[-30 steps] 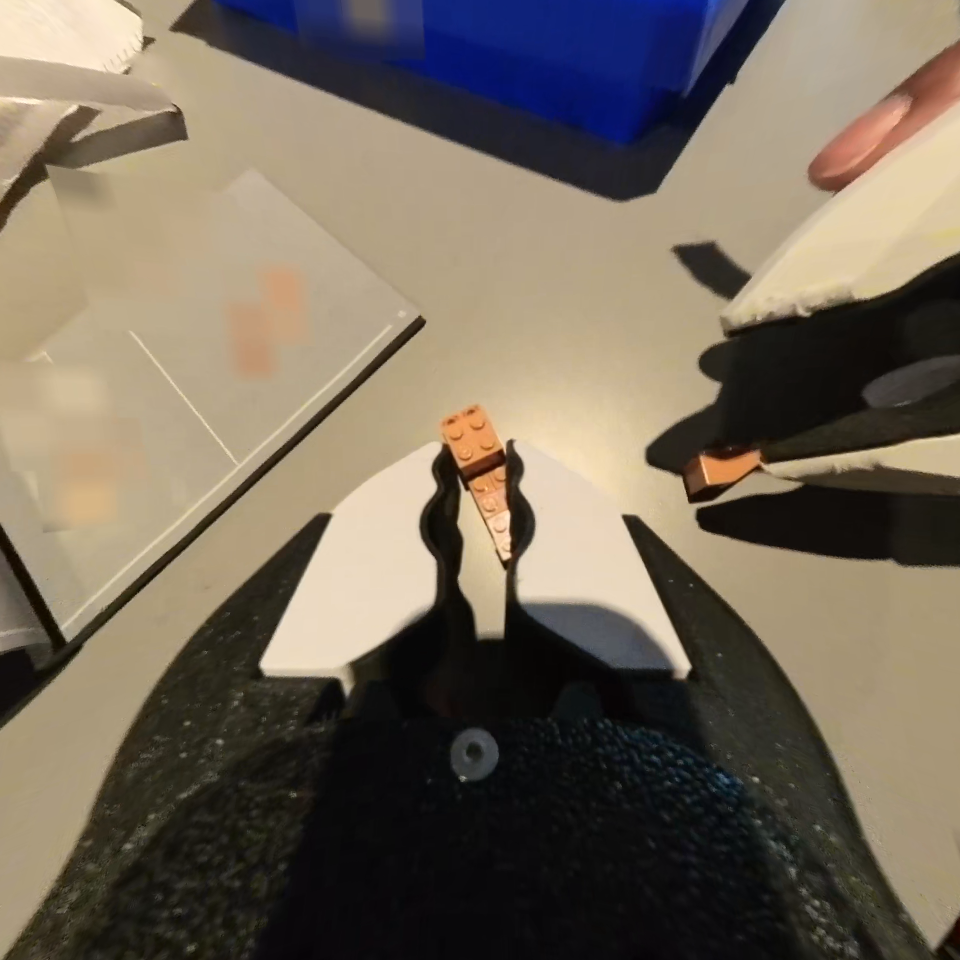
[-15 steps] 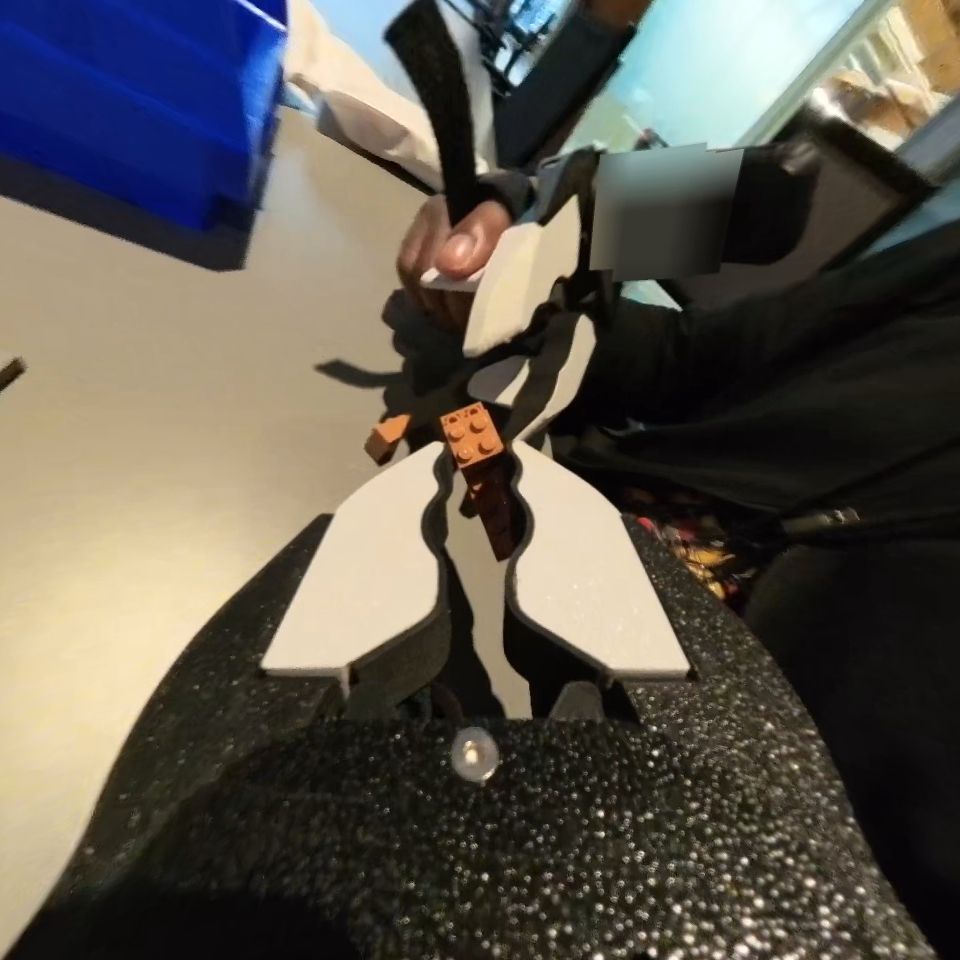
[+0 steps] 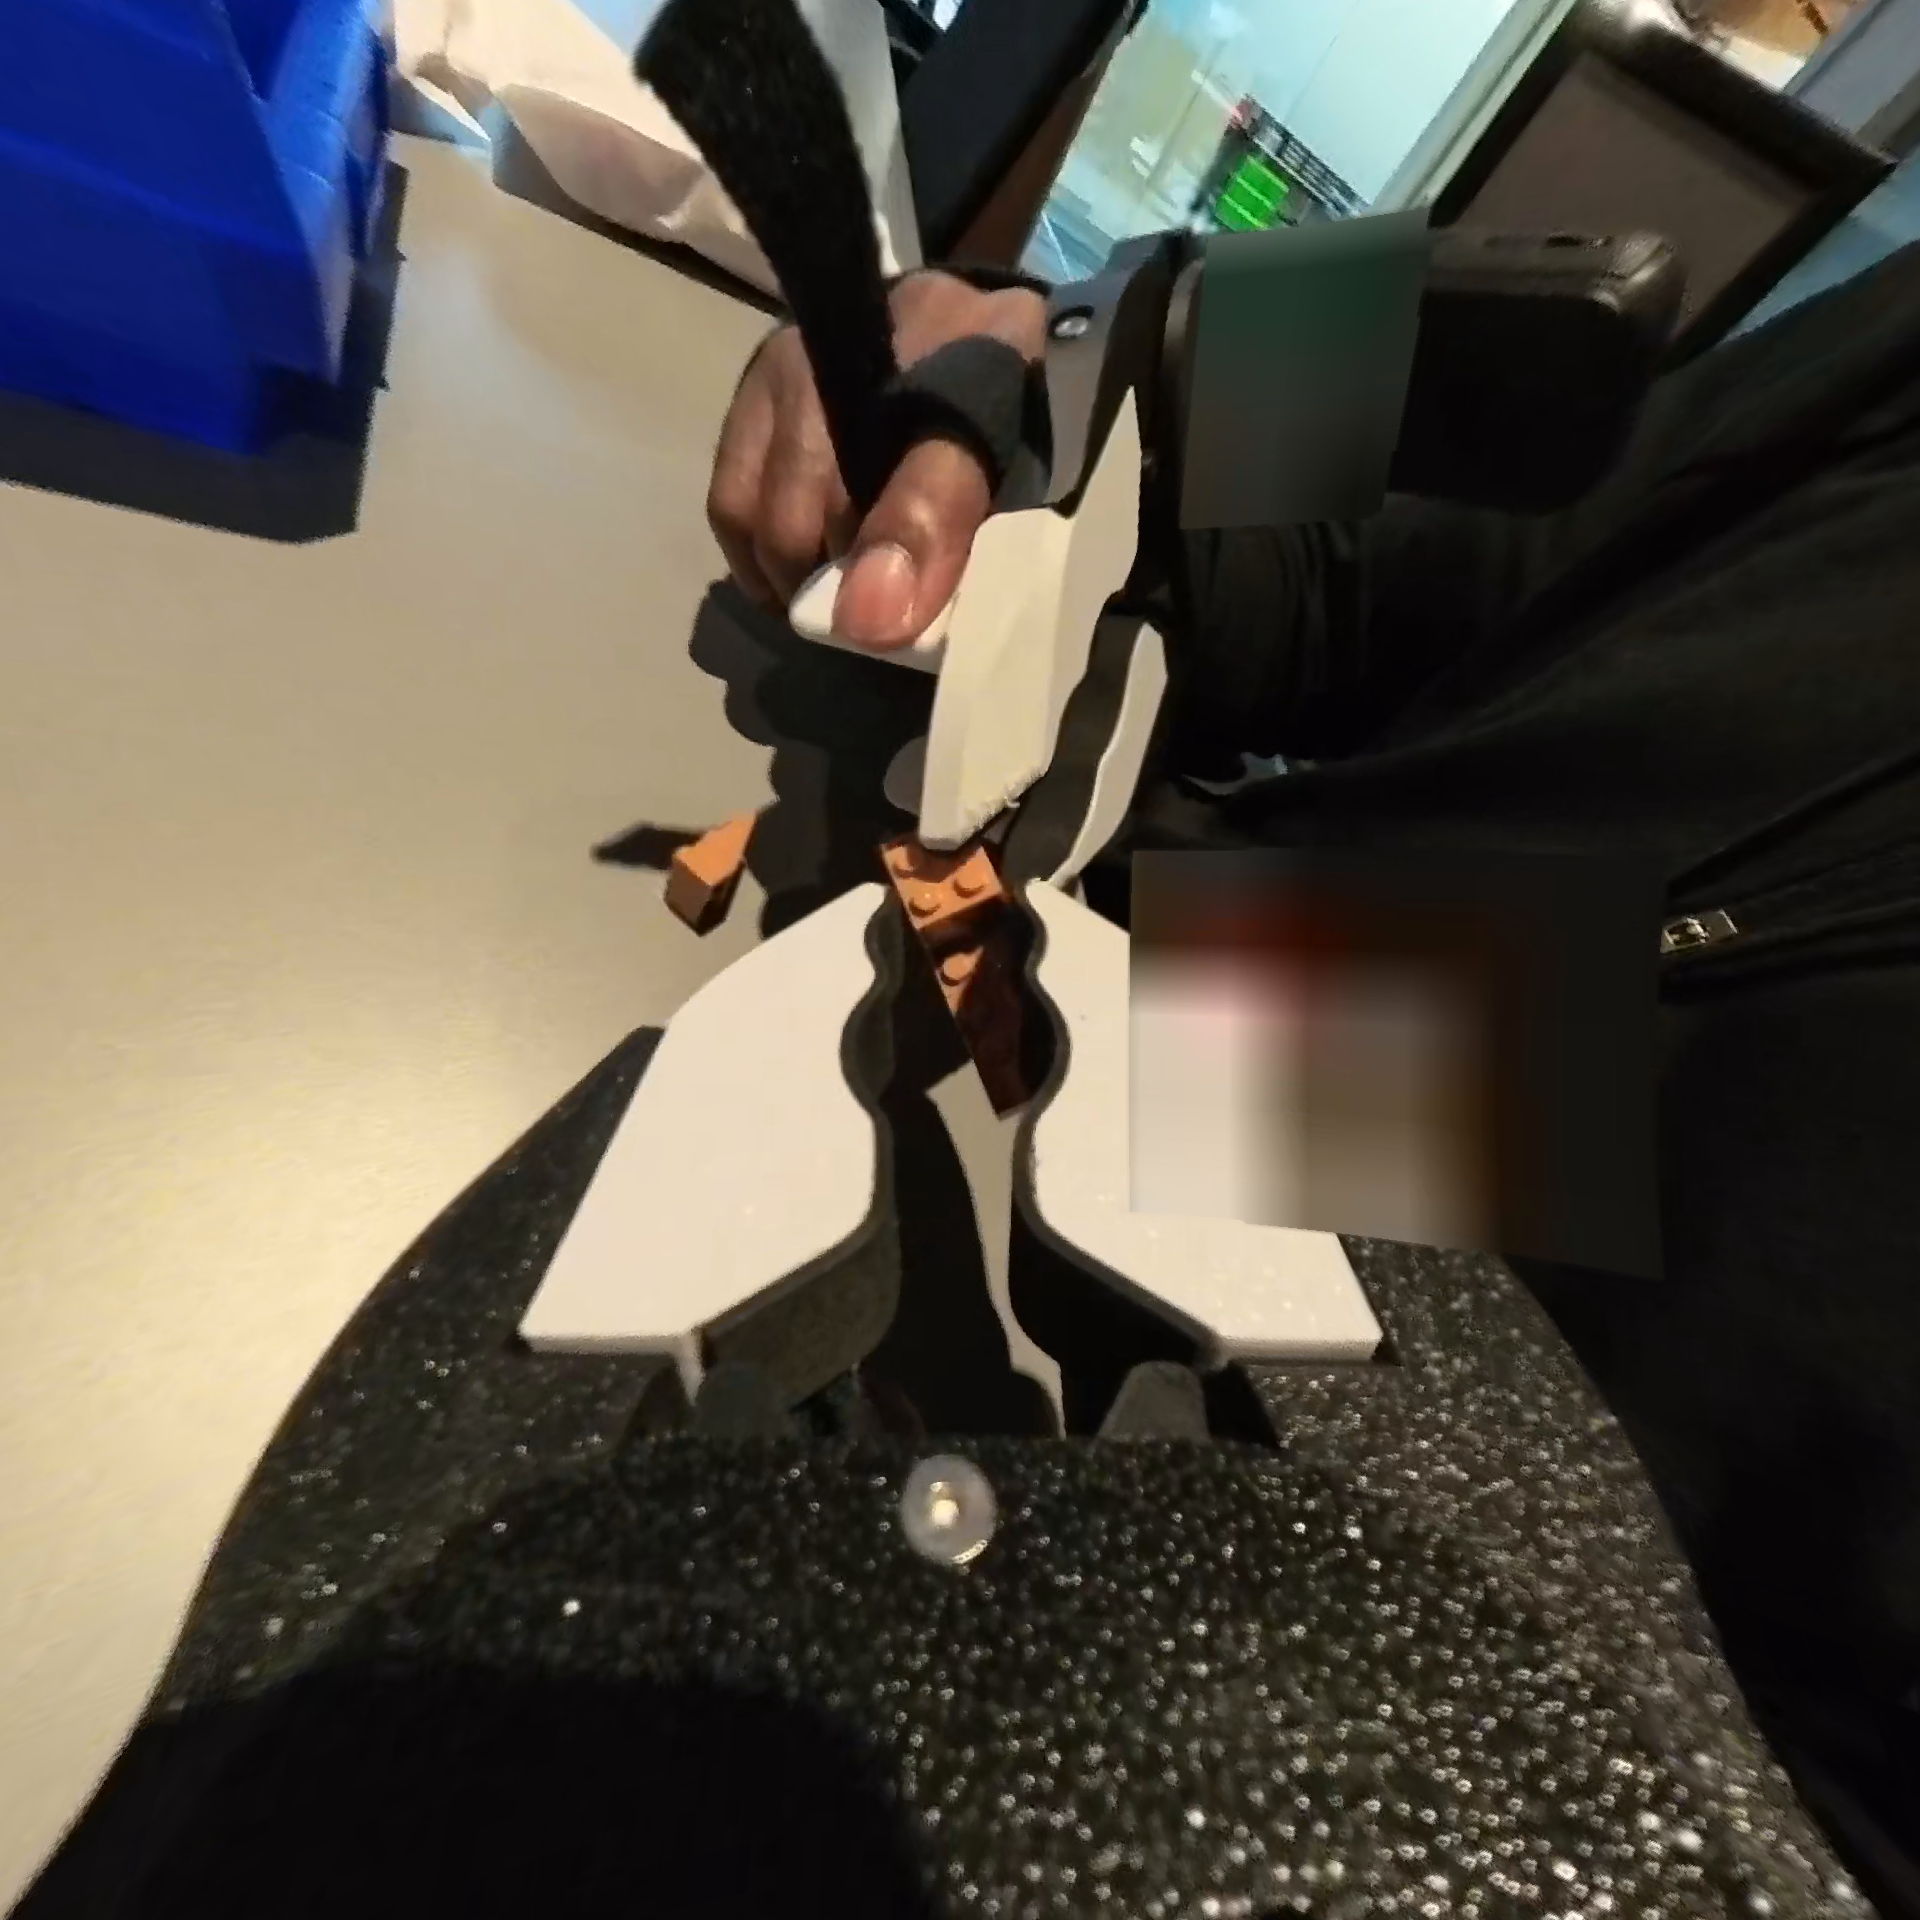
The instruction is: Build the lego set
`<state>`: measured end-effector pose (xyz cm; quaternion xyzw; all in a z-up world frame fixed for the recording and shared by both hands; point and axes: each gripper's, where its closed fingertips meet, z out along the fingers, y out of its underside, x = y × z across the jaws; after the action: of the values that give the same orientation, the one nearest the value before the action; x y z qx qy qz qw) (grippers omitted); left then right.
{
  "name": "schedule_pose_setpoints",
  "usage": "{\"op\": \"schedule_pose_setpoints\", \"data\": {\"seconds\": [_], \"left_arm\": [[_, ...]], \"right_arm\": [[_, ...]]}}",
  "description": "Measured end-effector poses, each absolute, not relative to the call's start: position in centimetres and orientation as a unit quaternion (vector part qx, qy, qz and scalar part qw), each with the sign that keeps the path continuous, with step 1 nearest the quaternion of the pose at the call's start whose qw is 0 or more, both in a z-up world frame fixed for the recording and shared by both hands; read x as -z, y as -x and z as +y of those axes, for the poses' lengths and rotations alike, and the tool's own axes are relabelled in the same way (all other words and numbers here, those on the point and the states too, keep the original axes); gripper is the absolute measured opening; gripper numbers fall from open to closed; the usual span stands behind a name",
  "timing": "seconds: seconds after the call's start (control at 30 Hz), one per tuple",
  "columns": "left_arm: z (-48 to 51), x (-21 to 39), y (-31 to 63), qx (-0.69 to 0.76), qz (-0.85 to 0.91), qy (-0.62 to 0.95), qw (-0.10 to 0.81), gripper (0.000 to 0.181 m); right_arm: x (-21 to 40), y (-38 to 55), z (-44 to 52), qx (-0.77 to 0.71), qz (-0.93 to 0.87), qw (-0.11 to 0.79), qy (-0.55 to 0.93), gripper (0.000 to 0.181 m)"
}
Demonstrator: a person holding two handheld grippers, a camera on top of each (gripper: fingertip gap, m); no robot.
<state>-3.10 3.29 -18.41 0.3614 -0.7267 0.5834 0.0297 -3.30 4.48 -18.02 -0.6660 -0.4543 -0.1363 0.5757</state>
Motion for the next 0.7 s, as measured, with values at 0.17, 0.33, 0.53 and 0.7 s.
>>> {"op": "schedule_pose_setpoints", "data": {"seconds": [0.17,0.33,0.53,0.7], "left_arm": [[4.4,16.7,3.7,-0.612,-0.717,-0.328,-0.048,0.030],[6.2,19.7,4.8,-0.488,-0.804,-0.309,-0.143,0.031],[5.7,21.6,5.1,-0.429,-0.841,-0.294,-0.148,0.026],[5.6,22.6,5.6,-0.396,-0.862,-0.282,-0.146,0.024]], "right_arm": [[19.2,3.1,4.6,0.092,-0.412,0.530,0.736,0.022],[20.6,3.8,4.9,0.052,-0.360,0.466,0.806,0.021],[22.7,4.2,4.9,0.020,-0.308,0.410,0.859,0.023],[22.9,4.0,4.9,0.009,-0.285,0.406,0.868,0.021]]}}
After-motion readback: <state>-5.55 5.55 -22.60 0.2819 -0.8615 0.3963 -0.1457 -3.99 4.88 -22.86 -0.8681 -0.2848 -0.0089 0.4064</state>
